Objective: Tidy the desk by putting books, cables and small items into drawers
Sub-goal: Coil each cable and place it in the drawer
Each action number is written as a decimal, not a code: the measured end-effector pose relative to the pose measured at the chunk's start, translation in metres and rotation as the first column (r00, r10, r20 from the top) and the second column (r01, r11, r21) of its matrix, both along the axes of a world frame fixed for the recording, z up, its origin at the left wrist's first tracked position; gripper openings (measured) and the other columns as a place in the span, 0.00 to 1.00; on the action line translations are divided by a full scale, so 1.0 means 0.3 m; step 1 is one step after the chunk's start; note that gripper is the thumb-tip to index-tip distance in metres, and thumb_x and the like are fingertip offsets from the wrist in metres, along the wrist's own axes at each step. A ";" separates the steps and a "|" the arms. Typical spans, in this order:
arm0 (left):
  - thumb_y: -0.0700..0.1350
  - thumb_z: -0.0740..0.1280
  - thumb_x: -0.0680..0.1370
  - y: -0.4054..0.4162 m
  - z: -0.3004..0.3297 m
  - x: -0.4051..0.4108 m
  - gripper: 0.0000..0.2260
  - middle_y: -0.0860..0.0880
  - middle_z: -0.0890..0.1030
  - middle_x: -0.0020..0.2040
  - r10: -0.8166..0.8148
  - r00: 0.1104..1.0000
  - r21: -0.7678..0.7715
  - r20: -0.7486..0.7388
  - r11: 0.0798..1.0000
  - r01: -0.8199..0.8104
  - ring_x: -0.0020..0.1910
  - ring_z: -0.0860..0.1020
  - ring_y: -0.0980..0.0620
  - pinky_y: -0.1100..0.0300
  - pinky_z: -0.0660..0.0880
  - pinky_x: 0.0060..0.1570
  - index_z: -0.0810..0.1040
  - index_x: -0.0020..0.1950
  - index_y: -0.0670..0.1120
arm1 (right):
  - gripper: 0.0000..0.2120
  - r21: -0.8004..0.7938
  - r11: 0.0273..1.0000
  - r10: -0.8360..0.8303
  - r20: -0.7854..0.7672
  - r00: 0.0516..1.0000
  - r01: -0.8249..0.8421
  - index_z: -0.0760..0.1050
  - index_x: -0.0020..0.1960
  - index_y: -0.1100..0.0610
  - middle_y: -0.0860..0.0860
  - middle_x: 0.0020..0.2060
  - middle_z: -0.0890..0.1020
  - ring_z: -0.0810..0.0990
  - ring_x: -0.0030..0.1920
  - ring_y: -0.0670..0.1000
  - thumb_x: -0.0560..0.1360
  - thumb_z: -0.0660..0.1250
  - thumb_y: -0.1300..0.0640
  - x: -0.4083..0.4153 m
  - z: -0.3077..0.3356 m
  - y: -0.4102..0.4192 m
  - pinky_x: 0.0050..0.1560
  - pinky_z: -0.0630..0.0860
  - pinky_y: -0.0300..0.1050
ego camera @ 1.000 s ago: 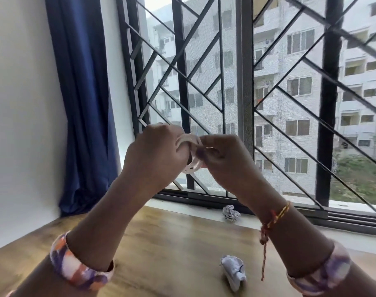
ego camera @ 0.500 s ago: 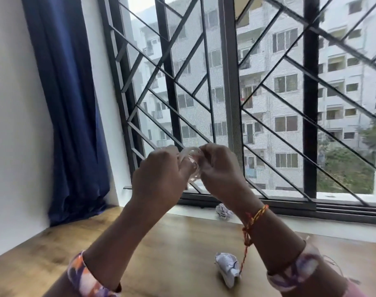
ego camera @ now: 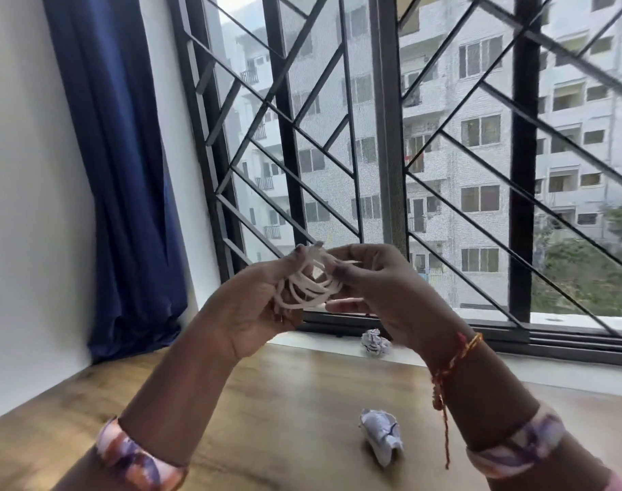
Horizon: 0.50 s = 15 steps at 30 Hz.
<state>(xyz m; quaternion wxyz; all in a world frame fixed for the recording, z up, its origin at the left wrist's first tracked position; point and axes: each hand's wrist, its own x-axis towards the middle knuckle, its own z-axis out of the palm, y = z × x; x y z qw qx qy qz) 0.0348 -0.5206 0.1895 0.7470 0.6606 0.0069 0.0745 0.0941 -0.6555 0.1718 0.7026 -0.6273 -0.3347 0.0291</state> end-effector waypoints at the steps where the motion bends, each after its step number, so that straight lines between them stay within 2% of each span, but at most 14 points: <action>1: 0.50 0.67 0.68 -0.002 0.002 0.002 0.11 0.50 0.76 0.31 0.013 1.000 -0.003 -0.001 1.000 -0.013 0.27 0.71 0.56 0.66 0.66 0.25 0.79 0.42 0.43 | 0.07 -0.001 1.000 -0.020 0.074 0.997 0.020 0.77 0.53 0.60 0.56 0.41 0.82 0.79 0.38 0.51 0.76 0.64 0.64 0.002 0.000 -0.004 0.40 0.76 0.46; 3: 0.52 0.66 0.68 -0.006 0.006 0.006 0.13 0.51 0.73 0.30 0.039 0.999 0.050 0.015 0.998 -0.040 0.26 0.68 0.57 0.65 0.62 0.25 0.77 0.40 0.43 | 0.11 -0.024 0.999 -0.016 0.225 0.974 0.022 0.77 0.55 0.57 0.57 0.48 0.83 0.82 0.44 0.52 0.74 0.67 0.64 -0.003 0.002 -0.008 0.43 0.77 0.41; 4: 0.53 0.66 0.68 -0.008 0.007 0.008 0.13 0.51 0.72 0.30 0.042 0.999 0.086 0.027 0.995 -0.045 0.26 0.67 0.58 0.65 0.62 0.25 0.77 0.41 0.42 | 0.11 -0.022 1.000 -0.001 0.269 0.963 0.007 0.79 0.54 0.58 0.58 0.49 0.83 0.83 0.47 0.55 0.72 0.68 0.65 -0.010 0.003 -0.008 0.46 0.78 0.44; 6: 0.52 0.65 0.70 -0.017 0.011 0.005 0.13 0.51 0.73 0.31 0.022 0.999 0.135 0.049 0.990 -0.029 0.25 0.67 0.59 0.66 0.63 0.23 0.78 0.43 0.42 | 0.07 0.045 0.999 -0.042 0.294 0.955 0.030 0.81 0.49 0.62 0.63 0.48 0.83 0.81 0.47 0.66 0.71 0.70 0.64 -0.013 0.005 -0.011 0.46 0.78 0.58; 7: 0.51 0.65 0.71 -0.025 0.013 -0.001 0.12 0.50 0.73 0.33 -0.002 0.998 0.151 0.059 0.988 -0.007 0.26 0.67 0.59 0.66 0.63 0.22 0.78 0.43 0.43 | 0.05 0.101 0.993 -0.082 0.283 0.956 0.056 0.81 0.46 0.63 0.65 0.47 0.82 0.81 0.44 0.66 0.71 0.69 0.64 -0.013 0.008 -0.017 0.41 0.78 0.58; 9: 0.50 0.65 0.74 -0.041 0.021 -0.014 0.10 0.50 0.72 0.34 -0.033 0.997 0.226 0.074 0.974 0.015 0.28 0.66 0.58 0.67 0.64 0.22 0.78 0.42 0.43 | 0.06 0.187 0.980 -0.108 0.221 0.969 0.067 0.80 0.44 0.64 0.62 0.46 0.83 0.81 0.39 0.54 0.70 0.69 0.62 -0.011 0.017 -0.028 0.35 0.78 0.46; 10: 0.48 0.64 0.76 -0.050 0.029 -0.019 0.10 0.50 0.72 0.34 -0.026 0.996 0.299 0.087 0.954 -0.001 0.28 0.66 0.59 0.68 0.64 0.23 0.78 0.41 0.44 | 0.08 0.212 0.976 -0.093 0.168 0.981 0.056 0.79 0.44 0.64 0.60 0.45 0.83 0.80 0.37 0.50 0.70 0.68 0.59 -0.008 0.022 -0.033 0.34 0.78 0.43; 12: 0.47 0.62 0.79 -0.069 0.042 -0.020 0.13 0.53 0.73 0.30 0.036 0.985 0.506 0.167 0.854 -0.117 0.25 0.67 0.61 0.69 0.64 0.23 0.78 0.36 0.46 | 0.09 0.250 0.967 -0.076 0.079 0.994 0.054 0.78 0.43 0.65 0.59 0.40 0.82 0.80 0.33 0.50 0.72 0.66 0.58 -0.010 0.036 -0.037 0.32 0.79 0.44; 13: 0.46 0.61 0.79 -0.076 0.045 -0.015 0.14 0.53 0.73 0.28 0.090 0.967 0.607 0.240 0.764 -0.221 0.25 0.67 0.60 0.68 0.65 0.25 0.77 0.35 0.46 | 0.09 0.261 0.963 -0.086 0.052 0.995 0.070 0.77 0.43 0.65 0.58 0.38 0.82 0.80 0.31 0.50 0.74 0.65 0.58 -0.008 0.044 -0.035 0.29 0.79 0.44; 15: 0.47 0.59 0.78 -0.088 0.042 0.001 0.10 0.51 0.74 0.31 0.187 0.889 0.734 0.417 0.507 -0.451 0.29 0.69 0.54 0.61 0.66 0.29 0.76 0.41 0.44 | 0.11 0.303 0.946 -0.117 -0.007 0.993 0.114 0.76 0.40 0.63 0.55 0.33 0.80 0.79 0.27 0.48 0.77 0.62 0.58 -0.003 0.062 -0.028 0.26 0.76 0.40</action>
